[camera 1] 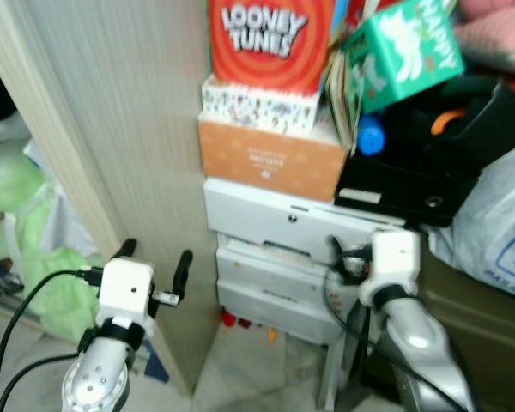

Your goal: Clean up the room

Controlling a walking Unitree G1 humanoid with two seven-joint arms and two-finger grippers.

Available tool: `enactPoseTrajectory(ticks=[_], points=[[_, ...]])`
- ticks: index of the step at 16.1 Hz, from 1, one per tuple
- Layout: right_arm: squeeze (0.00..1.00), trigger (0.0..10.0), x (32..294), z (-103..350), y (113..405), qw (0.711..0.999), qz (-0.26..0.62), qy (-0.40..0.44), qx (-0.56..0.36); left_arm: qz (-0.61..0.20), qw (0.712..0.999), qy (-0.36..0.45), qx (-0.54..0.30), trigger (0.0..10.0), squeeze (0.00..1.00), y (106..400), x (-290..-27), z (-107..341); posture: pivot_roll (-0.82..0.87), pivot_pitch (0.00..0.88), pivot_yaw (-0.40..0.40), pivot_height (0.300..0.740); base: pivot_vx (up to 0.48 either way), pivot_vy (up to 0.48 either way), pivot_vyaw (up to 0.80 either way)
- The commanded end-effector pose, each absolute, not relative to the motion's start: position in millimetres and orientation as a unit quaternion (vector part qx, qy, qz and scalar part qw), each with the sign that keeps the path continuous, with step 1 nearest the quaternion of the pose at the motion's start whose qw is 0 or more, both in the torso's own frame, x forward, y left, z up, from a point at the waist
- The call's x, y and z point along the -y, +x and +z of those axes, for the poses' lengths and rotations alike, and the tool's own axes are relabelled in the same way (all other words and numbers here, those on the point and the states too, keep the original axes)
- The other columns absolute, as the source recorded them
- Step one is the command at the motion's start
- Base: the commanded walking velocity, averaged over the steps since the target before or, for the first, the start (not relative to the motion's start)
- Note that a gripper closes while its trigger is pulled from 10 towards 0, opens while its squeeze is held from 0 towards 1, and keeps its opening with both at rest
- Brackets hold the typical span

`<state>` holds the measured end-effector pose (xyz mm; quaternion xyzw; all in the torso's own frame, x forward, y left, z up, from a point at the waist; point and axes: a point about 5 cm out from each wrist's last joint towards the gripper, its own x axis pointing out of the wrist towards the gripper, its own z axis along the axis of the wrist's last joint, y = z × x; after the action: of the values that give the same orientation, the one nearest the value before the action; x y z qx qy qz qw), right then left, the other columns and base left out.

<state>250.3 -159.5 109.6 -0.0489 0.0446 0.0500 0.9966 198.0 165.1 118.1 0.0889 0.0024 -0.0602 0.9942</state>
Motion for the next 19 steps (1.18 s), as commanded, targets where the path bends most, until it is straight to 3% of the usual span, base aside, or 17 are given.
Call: enactPoseTrajectory(ticks=[1, 14, 19], points=[[0.00, 10.0, 169.8, 112.6, 249.0, 0.997, 0.036, -0.057, -0.044, -0.041, 0.995, 0.093, -0.010, 10.0, 0.00, 194.4, -173.3, 117.1, -0.04, 0.000, -0.022, 0.740, 0.000, 0.000, 0.80], [0.00, 10.0, 163.2, 109.5, 258.3, 0.995, 0.058, -0.061, -0.047, -0.008, 0.995, 0.097, -0.008, 10.0, 0.00, 193.6, -173.8, 114.5, -0.01, 0.000, -0.060, 0.740, 0.000, 0.000, 0.76], [0.00, 10.0, 158.3, 111.8, 266.7, 0.995, 0.071, -0.060, -0.042, 0.003, 0.995, 0.099, -0.003, 10.0, 0.00, 191.1, -172.2, 113.7, 0.00, 0.000, -0.079, 0.740, 0.000, 0.000, 0.00]])
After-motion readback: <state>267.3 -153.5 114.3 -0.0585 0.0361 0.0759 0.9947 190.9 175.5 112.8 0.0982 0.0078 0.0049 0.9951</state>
